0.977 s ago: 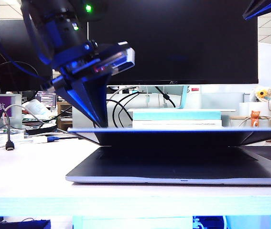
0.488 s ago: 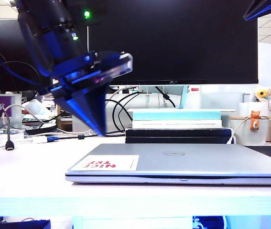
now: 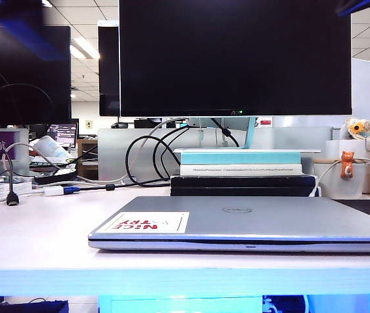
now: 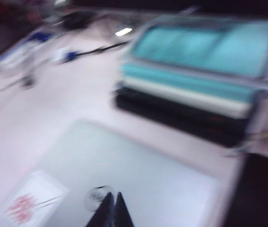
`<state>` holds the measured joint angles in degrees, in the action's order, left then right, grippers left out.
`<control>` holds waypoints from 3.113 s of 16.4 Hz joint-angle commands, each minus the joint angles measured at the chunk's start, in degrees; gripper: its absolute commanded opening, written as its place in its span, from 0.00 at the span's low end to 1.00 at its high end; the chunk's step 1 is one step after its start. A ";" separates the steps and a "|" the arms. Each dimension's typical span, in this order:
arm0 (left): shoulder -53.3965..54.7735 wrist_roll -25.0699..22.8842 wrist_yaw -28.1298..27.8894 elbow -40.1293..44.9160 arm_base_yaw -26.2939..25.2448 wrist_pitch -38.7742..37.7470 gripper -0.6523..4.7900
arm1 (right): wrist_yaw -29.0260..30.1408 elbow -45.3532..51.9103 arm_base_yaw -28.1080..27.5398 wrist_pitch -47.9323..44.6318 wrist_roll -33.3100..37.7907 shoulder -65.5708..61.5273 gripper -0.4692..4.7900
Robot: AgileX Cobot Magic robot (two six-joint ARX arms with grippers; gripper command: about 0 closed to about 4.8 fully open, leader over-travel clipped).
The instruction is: Close the lid of the gray laptop.
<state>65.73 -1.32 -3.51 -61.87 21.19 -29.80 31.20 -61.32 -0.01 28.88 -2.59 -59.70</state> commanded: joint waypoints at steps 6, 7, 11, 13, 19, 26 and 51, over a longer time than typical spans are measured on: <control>-17.40 -1.86 11.74 14.01 -17.38 12.31 0.11 | -10.49 20.06 0.09 -21.68 7.13 16.79 0.09; -18.49 -1.79 11.72 16.06 -17.40 14.27 0.11 | -11.13 22.21 0.07 -23.23 7.34 18.18 0.09; -22.95 2.25 12.85 24.55 -17.42 24.17 0.11 | -15.23 31.67 0.07 -31.85 8.92 26.16 0.09; -24.48 2.25 12.72 27.26 -17.42 26.77 0.11 | -16.09 35.06 0.07 -35.87 10.43 29.88 0.09; -30.95 5.20 7.10 39.63 -17.46 37.42 0.11 | -20.17 46.71 0.09 -46.31 14.32 41.90 0.09; -41.07 4.50 0.33 52.78 -17.51 48.33 0.11 | -25.31 60.57 0.07 -50.16 15.87 48.61 0.09; -41.79 16.17 6.38 61.44 -26.67 51.08 0.11 | -22.25 60.63 0.02 -39.60 9.97 48.57 0.09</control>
<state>24.25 12.69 2.81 -0.38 -6.11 20.01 8.99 -0.67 0.05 -9.13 6.35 -11.18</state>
